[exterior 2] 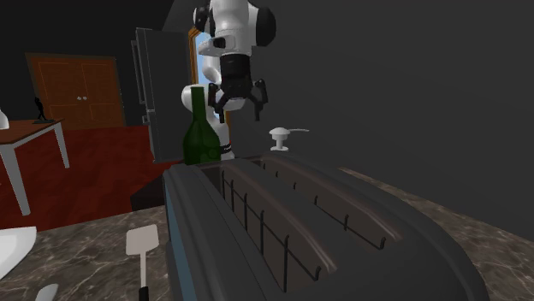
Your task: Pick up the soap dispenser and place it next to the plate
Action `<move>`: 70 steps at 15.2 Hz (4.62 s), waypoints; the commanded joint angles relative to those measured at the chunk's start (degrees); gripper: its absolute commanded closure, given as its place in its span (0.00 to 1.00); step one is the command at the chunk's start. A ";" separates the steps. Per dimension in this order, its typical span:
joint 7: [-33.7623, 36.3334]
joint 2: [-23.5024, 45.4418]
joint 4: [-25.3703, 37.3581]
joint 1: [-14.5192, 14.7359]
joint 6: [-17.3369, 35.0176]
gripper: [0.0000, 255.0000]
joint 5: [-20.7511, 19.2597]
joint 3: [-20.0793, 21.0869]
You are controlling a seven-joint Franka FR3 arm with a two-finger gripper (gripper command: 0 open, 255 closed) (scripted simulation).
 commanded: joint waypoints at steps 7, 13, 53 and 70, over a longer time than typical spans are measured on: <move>4.86 15.15 0.32 0.72 18.00 0.00 -0.36 8.52; 7.14 21.50 0.08 -0.50 24.77 0.00 -2.86 10.87; 5.40 12.71 6.72 0.58 9.62 1.00 -1.01 7.92; 5.29 8.17 16.43 0.45 -4.55 1.00 -1.59 5.44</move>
